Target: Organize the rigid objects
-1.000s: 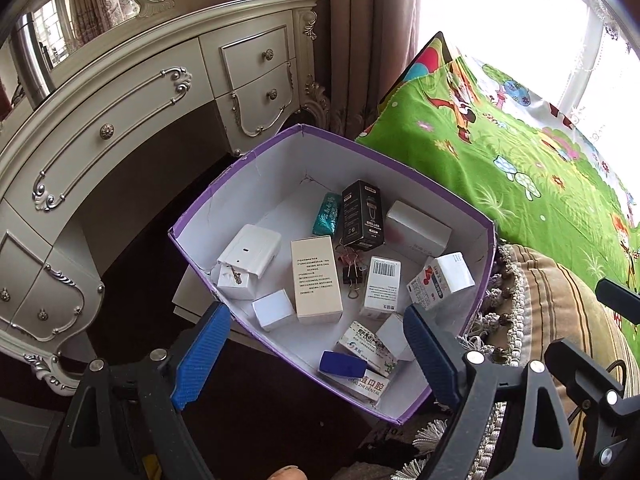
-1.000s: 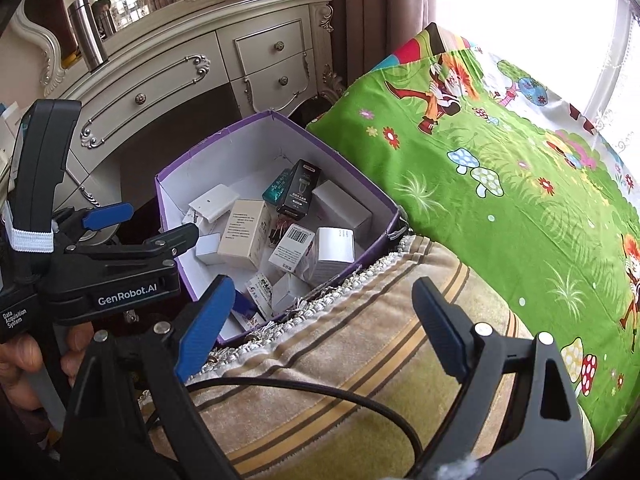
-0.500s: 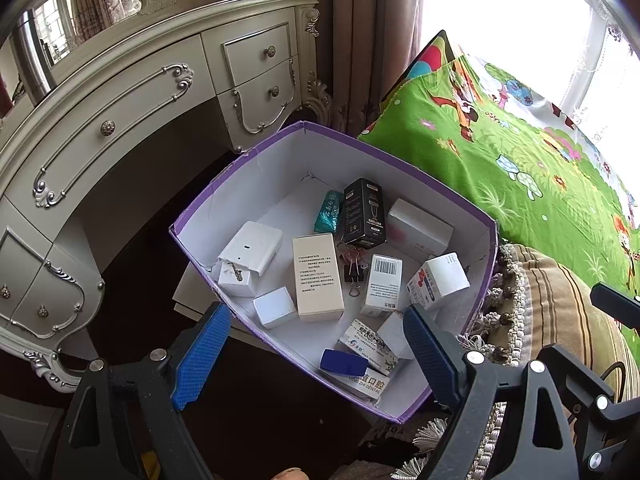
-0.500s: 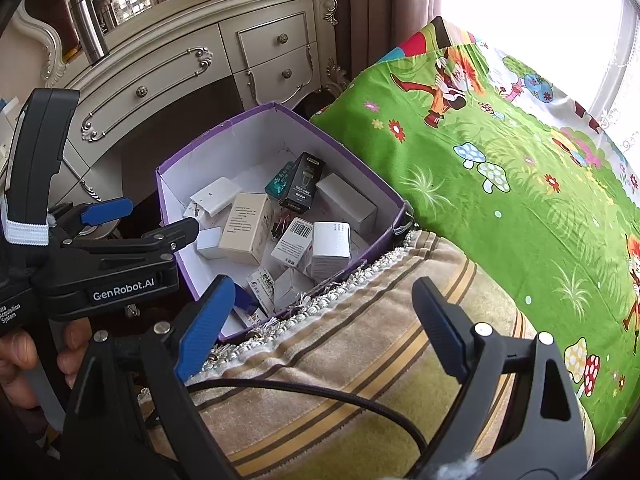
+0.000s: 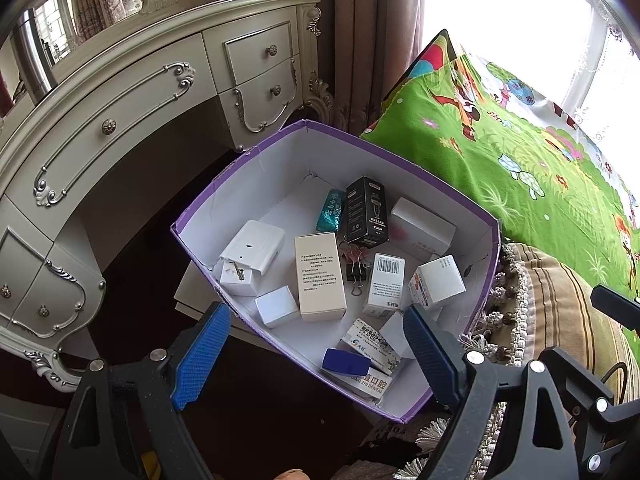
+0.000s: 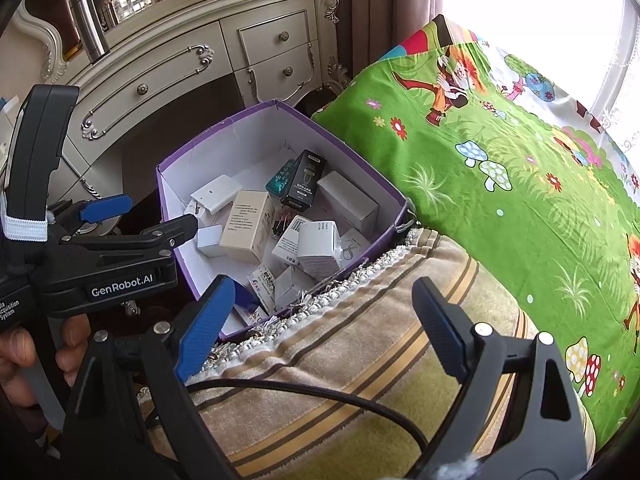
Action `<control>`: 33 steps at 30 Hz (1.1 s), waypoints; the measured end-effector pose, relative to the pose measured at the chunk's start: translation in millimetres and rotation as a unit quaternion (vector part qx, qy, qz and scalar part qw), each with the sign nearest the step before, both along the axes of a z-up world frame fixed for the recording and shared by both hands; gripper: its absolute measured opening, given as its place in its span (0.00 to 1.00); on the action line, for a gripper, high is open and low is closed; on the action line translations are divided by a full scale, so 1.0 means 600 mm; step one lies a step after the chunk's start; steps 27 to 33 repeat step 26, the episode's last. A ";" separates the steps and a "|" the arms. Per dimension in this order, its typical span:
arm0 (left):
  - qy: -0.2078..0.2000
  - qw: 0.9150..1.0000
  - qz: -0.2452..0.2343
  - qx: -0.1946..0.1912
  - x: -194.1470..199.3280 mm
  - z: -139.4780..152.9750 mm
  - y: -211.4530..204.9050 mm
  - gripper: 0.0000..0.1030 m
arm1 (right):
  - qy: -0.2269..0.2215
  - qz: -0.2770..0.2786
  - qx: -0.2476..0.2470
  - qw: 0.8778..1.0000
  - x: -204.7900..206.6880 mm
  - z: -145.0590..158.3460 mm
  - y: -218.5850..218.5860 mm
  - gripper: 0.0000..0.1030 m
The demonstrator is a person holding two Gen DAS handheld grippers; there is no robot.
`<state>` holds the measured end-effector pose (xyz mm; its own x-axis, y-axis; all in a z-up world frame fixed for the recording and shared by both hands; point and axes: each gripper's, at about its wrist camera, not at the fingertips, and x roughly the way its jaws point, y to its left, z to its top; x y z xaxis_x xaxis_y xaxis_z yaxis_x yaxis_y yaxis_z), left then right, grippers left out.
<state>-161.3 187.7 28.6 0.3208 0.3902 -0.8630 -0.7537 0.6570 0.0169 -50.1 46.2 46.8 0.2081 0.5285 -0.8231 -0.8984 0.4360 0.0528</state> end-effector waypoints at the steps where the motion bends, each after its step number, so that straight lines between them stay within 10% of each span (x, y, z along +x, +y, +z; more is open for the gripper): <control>1: 0.000 1.000 0.000 -0.001 0.000 0.000 0.000 0.87 | 0.000 0.000 0.000 1.000 0.000 0.000 0.000 0.89; 33: -0.024 1.000 -0.003 0.000 0.002 0.012 -0.010 0.91 | 0.006 -0.008 0.011 1.000 0.003 -0.001 -0.007 0.89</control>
